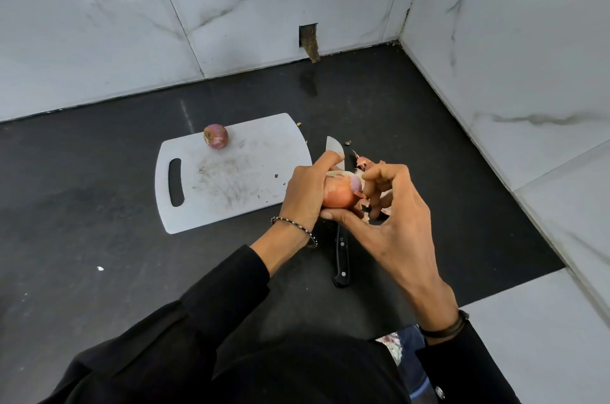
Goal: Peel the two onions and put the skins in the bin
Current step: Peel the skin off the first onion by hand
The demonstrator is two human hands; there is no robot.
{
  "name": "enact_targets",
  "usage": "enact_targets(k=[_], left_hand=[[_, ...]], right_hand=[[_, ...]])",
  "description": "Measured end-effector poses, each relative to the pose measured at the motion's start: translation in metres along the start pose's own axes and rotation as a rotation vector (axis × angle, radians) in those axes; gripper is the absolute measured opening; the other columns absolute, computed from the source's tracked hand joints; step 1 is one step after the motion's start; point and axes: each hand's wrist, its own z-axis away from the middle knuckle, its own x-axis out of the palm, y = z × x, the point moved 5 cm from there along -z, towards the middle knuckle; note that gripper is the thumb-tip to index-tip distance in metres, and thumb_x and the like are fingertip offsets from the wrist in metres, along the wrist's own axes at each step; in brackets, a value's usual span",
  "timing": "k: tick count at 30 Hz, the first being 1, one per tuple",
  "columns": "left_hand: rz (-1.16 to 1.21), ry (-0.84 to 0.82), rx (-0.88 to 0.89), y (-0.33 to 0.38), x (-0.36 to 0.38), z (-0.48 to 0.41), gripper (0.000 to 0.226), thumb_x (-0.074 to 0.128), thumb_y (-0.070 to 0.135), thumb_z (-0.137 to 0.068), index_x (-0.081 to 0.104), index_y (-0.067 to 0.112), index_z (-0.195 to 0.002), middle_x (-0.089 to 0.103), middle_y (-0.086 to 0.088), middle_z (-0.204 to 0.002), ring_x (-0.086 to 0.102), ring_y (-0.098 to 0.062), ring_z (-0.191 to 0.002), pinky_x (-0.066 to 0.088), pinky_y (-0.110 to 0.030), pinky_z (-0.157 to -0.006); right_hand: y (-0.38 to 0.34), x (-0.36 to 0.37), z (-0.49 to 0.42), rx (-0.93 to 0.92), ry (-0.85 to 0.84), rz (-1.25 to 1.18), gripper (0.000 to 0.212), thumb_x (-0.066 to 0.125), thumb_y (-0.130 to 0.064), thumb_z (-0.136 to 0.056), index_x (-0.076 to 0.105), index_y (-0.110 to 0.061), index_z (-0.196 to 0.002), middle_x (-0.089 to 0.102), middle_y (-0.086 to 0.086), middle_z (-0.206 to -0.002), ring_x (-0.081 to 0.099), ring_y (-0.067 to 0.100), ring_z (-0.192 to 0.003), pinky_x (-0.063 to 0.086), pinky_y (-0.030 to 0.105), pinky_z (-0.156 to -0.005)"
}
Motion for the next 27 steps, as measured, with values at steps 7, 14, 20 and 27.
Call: enact_targets(k=[7,14,20,27], left_hand=[[0.152,-0.009,-0.144,-0.004,0.002,-0.005,0.037,0.053,0.052,-0.068,0.062,0.022,-0.088,0.062,-0.014,-0.107,0.062,-0.036,-0.105,0.054,-0.055,-0.092],[0.243,0.048,-0.311,-0.031,0.0,-0.016,0.033,0.044,0.037,-0.095,0.062,0.013,-0.107,0.063,-0.022,-0.107,0.061,-0.027,-0.07,0.049,-0.026,-0.047],[0.387,0.087,-0.428,-0.044,0.002,-0.016,0.046,0.051,0.041,-0.089,0.059,0.006,-0.117,0.06,-0.013,-0.075,0.055,-0.016,-0.046,0.046,-0.021,-0.042],[0.46,0.06,-0.476,-0.052,0.007,-0.021,0.049,0.05,0.048,-0.088,0.062,0.008,-0.115,0.066,-0.014,-0.089,0.062,-0.023,-0.075,0.052,-0.03,-0.061]], right_hand=[[0.004,-0.009,-0.001,-0.007,0.001,-0.052,0.024,0.078,-0.031,-0.087,0.072,-0.016,-0.106,0.065,-0.007,-0.108,0.064,0.012,-0.097,0.053,0.024,-0.073],[0.005,-0.004,-0.001,-0.142,0.02,0.095,0.008,0.075,-0.016,-0.092,0.074,-0.009,-0.097,0.063,-0.012,-0.103,0.06,0.004,-0.097,0.047,0.015,-0.083],[0.006,0.006,0.007,-0.089,-0.021,0.065,0.011,0.072,-0.022,-0.095,0.071,-0.011,-0.099,0.068,-0.007,-0.096,0.064,0.011,-0.086,0.054,0.027,-0.07],[0.009,0.001,0.007,0.073,-0.145,-0.19,0.011,0.071,-0.026,-0.094,0.071,-0.016,-0.1,0.075,-0.009,-0.094,0.072,0.015,-0.091,0.056,0.027,-0.075]])
